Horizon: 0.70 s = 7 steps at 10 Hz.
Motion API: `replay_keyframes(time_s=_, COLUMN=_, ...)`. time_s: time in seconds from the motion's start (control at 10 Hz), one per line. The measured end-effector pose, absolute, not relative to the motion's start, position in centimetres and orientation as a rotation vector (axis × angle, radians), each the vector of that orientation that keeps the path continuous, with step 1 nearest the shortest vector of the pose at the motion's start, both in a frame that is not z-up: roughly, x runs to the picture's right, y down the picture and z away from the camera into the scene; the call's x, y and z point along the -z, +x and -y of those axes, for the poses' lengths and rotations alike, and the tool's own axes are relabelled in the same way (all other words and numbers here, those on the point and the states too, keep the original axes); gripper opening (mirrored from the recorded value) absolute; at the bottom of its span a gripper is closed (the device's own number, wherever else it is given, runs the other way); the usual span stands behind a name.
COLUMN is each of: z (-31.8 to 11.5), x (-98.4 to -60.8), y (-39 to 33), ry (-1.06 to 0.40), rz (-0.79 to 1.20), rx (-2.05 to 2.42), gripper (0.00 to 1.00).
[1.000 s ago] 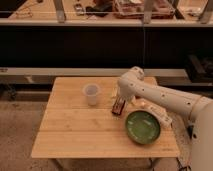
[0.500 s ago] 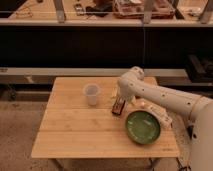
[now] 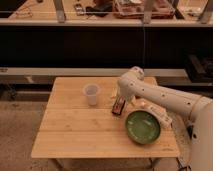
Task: Drag the ceramic bowl in a circle
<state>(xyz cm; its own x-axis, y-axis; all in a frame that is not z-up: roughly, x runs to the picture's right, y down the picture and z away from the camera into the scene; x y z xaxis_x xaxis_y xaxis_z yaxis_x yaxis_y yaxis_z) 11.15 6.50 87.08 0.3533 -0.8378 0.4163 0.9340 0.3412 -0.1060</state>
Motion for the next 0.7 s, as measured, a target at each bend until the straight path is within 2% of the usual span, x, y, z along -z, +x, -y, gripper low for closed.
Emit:
replay_keyframes(time_s=0.4, z=-6.6, x=-87.1, y=11.1, ry=-0.356, rz=0.312, rx=1.178, gripper=0.80)
replay_keyframes(time_s=0.7, z=-9.1, x=-85.2, y=11.0, ry=-0.386, rz=0.328, rx=1.240, gripper=0.80)
